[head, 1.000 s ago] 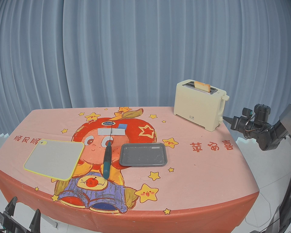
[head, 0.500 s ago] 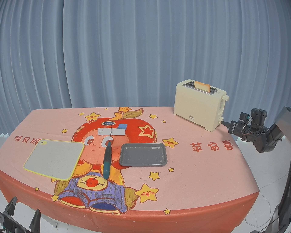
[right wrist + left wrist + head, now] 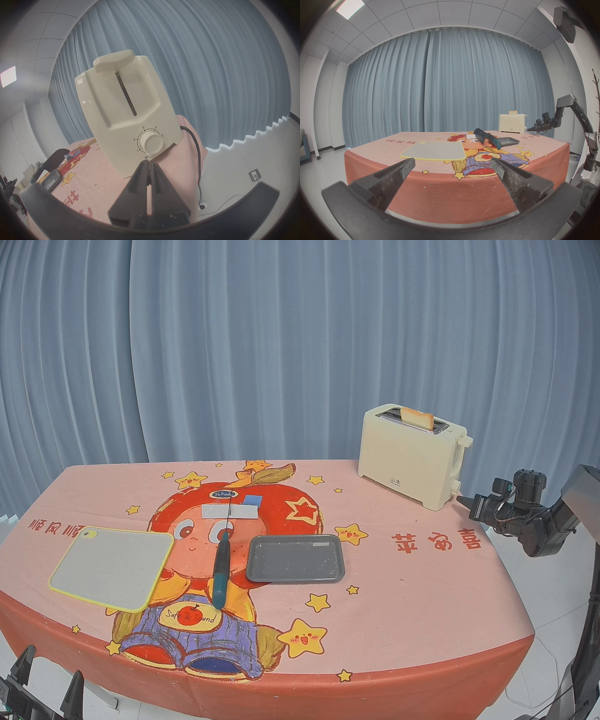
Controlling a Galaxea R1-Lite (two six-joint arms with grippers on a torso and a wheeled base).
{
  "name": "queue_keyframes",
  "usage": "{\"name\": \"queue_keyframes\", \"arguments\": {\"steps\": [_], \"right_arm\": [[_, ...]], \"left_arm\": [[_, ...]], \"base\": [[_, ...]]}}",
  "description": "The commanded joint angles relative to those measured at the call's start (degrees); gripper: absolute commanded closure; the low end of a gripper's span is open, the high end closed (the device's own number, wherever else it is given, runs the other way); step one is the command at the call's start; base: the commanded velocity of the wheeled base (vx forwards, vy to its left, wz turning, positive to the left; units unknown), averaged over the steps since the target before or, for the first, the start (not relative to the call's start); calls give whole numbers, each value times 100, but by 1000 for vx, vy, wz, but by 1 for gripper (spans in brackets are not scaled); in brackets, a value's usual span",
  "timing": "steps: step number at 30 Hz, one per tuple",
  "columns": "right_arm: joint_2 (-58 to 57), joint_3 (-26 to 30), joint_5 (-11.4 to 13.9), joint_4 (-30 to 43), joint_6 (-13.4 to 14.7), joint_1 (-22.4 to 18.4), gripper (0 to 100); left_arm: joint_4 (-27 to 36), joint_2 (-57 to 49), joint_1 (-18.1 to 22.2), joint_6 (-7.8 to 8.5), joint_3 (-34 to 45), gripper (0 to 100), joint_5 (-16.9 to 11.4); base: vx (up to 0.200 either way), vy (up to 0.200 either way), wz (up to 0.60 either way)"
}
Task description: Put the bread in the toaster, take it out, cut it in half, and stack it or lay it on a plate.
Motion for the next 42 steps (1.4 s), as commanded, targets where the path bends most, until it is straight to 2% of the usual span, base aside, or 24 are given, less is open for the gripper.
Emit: {"name": "queue_keyframes", "arguments": {"steps": [1,4,7,15,21,42], "right_arm": [[76,-28,3,-7,-1,-7,100],[138,-89,-5,-7,-1,-15,100],[182,-142,-155,1,-1,-7,100],[243,-204,-199,1,-1,37,100],[358,-318,-436,1,-1,90,100],[314,-327,-427,-51,8,125,100]], "left_arm": [[-1,9,2,-1,48,0,1],[-1,9,2,-1,48,0,1],[-1,9,2,-1,48,0,1],[-1,9,2,-1,57,0,1],[-1,9,2,-1,48,0,1],[-1,9,2,-1,57,0,1]], "base": [[0,0,0],[0,0,0],[0,0,0],[0,0,0],[0,0,0],[0,0,0]]}}
